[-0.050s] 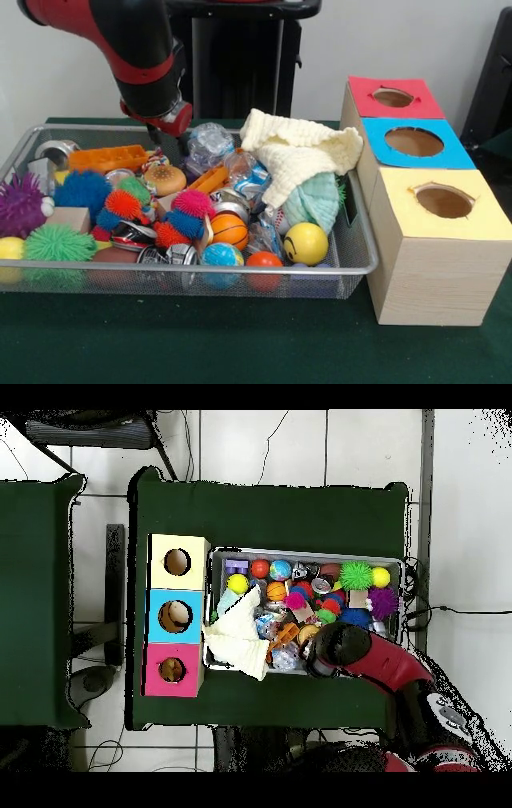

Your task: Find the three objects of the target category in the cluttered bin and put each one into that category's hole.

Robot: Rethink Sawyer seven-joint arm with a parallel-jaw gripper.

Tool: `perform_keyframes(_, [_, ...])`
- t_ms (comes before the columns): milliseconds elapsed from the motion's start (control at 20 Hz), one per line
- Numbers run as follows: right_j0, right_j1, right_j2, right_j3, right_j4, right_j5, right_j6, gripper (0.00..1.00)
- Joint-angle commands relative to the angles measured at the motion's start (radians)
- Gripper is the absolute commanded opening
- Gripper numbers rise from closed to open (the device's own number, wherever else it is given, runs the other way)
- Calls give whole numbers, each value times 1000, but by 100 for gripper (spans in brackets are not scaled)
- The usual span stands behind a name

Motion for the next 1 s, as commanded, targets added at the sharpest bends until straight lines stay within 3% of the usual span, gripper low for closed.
perform_keyframes(50, [-53, -42, 191, 122, 82, -68, 49, 100])
perform_keyframes(300, [-59, -112, 230, 164, 98, -204, 104, 100])
perform_keyframes(800, [50, -293, 169, 176, 121, -128, 163, 100])
perform_keyframes(1000, [100, -363, 132, 173, 139, -39, 182, 100])
